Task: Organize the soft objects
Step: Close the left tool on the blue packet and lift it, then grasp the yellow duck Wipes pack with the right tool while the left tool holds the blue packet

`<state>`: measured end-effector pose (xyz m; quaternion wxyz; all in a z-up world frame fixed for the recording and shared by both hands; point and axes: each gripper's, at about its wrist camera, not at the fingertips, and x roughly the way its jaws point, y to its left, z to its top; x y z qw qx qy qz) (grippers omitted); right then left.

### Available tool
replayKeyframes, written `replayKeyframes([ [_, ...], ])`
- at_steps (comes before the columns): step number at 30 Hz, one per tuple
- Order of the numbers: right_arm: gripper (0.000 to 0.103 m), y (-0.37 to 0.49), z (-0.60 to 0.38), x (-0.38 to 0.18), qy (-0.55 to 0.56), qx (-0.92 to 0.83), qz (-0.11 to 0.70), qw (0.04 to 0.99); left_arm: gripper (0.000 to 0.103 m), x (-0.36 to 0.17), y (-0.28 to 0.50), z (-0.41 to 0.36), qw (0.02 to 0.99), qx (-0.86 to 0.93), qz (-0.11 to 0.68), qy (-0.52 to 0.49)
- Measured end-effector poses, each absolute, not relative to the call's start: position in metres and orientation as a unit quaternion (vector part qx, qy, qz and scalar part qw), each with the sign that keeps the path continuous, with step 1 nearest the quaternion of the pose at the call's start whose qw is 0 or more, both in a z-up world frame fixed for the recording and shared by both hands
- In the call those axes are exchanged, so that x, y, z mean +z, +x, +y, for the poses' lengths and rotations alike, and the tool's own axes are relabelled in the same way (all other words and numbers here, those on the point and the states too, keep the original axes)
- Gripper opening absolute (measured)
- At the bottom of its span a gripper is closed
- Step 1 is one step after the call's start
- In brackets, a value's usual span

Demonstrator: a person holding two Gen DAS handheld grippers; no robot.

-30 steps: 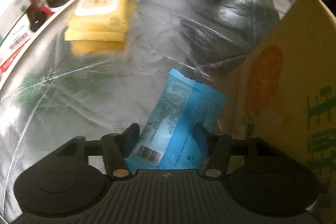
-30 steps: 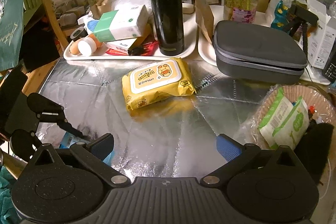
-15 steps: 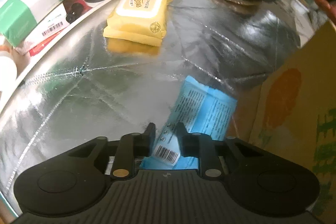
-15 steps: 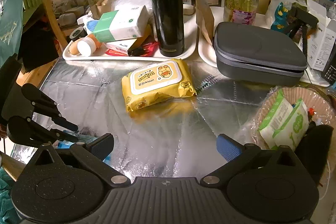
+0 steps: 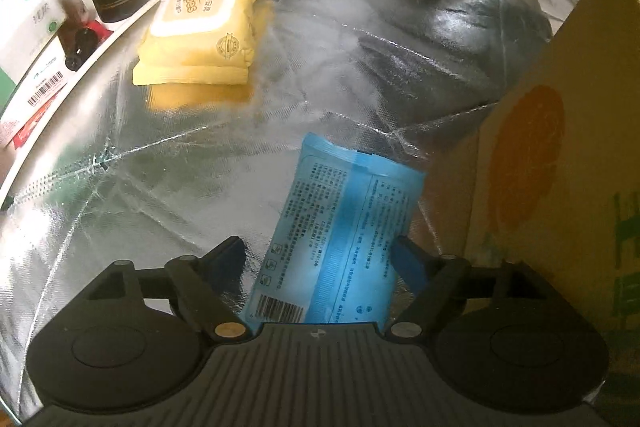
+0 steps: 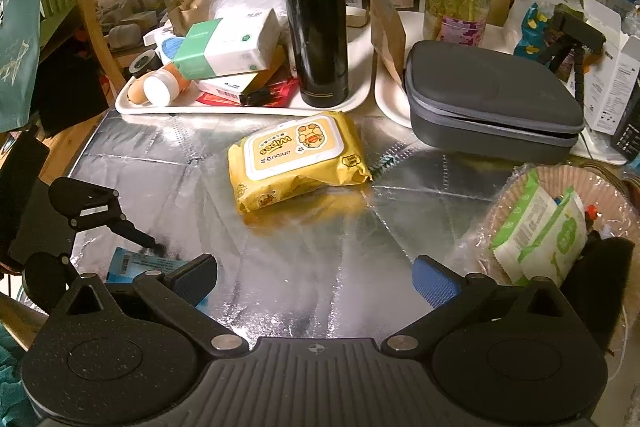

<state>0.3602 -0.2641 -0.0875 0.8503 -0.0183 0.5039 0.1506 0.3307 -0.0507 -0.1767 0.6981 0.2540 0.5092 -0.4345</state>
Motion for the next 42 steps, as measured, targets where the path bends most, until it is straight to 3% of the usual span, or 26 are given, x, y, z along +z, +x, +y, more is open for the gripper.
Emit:
replayKeyframes([
  [9,0.103,0.361,-0.265,-0.087,-0.021,0.144,0.498,0.855,0.077,-0.169,0.340,-0.041,0.740,-0.373,0.485,0.278],
  [21,0.103,0.373,-0.251,-0.097,-0.050,0.155,0.487,0.858,0.080,-0.178,0.330,-0.044,0.733,-0.394,0.474,0.289],
  [28,0.103,0.388,-0.241,-0.108,-0.087,0.166,0.466,0.865,0.067,-0.175,0.332,-0.037,0.742,-0.391,0.471,0.274],
  [42,0.103,0.406,-0.227,-0.126,-0.099,0.204,0.428,0.875,0.066,-0.085,0.332,-0.005,0.864,-0.203,0.423,0.184],
])
